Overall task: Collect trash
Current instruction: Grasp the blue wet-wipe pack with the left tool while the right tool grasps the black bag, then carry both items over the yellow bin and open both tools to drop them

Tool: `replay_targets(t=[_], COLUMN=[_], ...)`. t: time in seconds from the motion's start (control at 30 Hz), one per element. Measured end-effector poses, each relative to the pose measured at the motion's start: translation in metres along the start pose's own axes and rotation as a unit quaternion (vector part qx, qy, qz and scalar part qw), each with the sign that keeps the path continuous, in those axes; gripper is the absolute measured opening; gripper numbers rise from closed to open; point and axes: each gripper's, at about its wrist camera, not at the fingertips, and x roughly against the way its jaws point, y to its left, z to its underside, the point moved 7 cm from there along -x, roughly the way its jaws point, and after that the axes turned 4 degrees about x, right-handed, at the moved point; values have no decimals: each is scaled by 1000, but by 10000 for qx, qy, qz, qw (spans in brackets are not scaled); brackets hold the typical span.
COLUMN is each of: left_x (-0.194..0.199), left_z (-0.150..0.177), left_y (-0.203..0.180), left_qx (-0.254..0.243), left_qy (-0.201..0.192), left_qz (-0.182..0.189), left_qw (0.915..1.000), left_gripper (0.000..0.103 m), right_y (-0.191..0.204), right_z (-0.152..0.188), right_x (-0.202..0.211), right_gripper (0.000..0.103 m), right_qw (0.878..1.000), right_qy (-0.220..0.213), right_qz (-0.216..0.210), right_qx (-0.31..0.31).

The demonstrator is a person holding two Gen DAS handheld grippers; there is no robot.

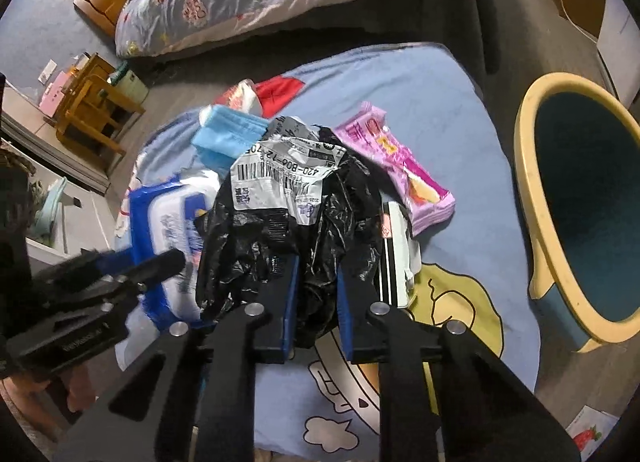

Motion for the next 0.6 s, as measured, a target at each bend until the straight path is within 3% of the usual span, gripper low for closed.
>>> replay_targets(t=[0.2,0.5,0.6], left_x=[26,78,92], left_z=[-5,-20,-31], left_y=[-9,-30,-51], left_qx=[-77,-397,-534], left_qy=[-366,-1181,-1442], left_qz=[12,-275,-200], left_qw=[9993,9918,9879], left_gripper=[14,12,12], right_y=[2,-28,-47], right_z=[-5,-17,-17], right_x=[21,67,82], right_gripper=[15,15,15], right_qw=[9994,9938,9898], right_qy=[-265,-989,-1195], right_qz=[110,498,733], right_qx=[171,-131,-263])
